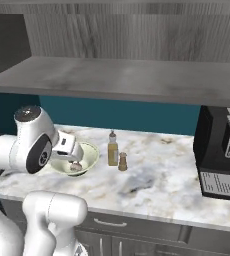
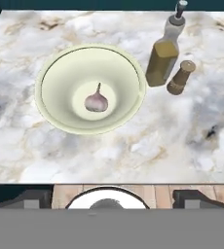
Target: Retrieve the bottle and the shaker from the cabinet and place them next to the mixing bowl on the counter. Then add garlic from the fridge to the mixing bowl.
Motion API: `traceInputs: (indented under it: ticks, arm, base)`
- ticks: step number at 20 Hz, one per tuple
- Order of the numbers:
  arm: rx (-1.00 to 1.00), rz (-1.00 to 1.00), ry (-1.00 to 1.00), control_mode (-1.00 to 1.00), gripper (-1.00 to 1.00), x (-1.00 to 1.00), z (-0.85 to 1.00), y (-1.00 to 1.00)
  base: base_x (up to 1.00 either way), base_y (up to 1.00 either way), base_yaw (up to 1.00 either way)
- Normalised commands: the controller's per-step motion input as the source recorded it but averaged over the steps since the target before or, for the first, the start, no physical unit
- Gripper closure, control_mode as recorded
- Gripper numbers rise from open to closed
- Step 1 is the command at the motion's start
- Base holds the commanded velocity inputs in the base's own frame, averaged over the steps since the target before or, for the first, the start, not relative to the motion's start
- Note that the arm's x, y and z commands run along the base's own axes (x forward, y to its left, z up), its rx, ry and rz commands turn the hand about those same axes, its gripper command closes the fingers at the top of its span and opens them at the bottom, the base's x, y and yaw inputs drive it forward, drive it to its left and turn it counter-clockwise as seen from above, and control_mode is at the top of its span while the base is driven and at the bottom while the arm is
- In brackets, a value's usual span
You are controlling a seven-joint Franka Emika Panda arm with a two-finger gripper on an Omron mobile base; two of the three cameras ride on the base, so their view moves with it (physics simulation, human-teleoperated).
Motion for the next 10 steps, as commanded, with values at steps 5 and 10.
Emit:
traceInputs:
  ticks: [5,10]
  arm:
    - [0.0,-0.01,-0.01,-1.0,-1.0,-1.0,0.6,-0.2]
    - [0.0,-0.08,-0.02,-1.0,-1.0,-0.85,0.63,-0.01]
  base:
    - [0.0,0.0,0.0]
    - [0.0,0.0,0.0]
